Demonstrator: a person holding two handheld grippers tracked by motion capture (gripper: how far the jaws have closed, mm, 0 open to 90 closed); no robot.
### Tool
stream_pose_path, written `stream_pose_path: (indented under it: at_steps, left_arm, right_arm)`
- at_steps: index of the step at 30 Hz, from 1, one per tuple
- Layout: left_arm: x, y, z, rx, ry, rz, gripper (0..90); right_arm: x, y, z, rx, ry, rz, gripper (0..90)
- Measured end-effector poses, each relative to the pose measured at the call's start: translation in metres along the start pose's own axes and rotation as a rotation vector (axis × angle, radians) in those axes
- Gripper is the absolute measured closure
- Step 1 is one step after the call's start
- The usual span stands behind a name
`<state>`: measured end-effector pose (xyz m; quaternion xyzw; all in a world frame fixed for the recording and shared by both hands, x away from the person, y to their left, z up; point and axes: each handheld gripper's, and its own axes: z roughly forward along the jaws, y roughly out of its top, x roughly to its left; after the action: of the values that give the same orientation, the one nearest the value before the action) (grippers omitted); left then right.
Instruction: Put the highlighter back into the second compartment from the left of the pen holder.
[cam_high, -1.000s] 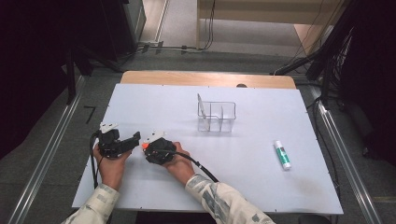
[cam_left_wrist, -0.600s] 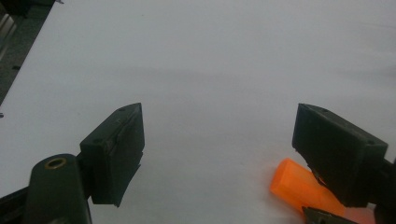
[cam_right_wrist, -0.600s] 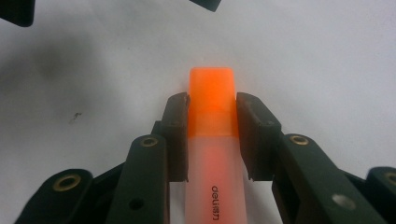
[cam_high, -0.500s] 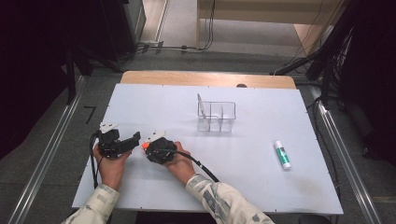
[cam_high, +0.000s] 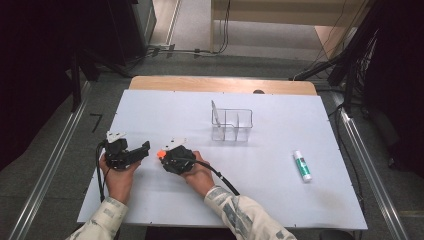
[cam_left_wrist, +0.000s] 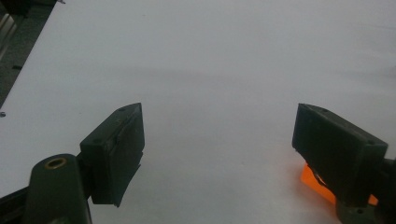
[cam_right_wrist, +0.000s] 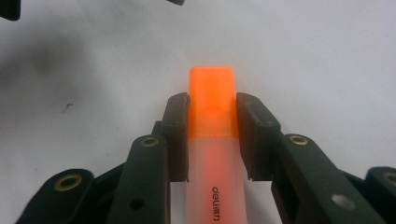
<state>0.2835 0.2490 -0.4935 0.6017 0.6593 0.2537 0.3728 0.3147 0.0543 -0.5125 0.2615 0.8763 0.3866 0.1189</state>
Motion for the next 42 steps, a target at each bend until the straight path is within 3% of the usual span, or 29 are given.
stream_pose_path:
  at_steps: [13,22,42]
  left_arm:
    - [0.000,0.000,0.000,-0.001,0.003,-0.005,17.7]
    - [-0.001,0.000,0.000,0.000,0.005,-0.003,17.7]
    - [-0.001,0.000,0.001,0.003,0.005,-0.003,17.7]
  right_arm:
    - [-0.016,-0.001,-0.029,-0.036,-0.017,0.019,64.6]
    - [-0.035,0.002,-0.052,-0.071,-0.055,0.034,64.6]
    - [-0.062,0.008,-0.082,-0.123,-0.103,0.079,64.6]
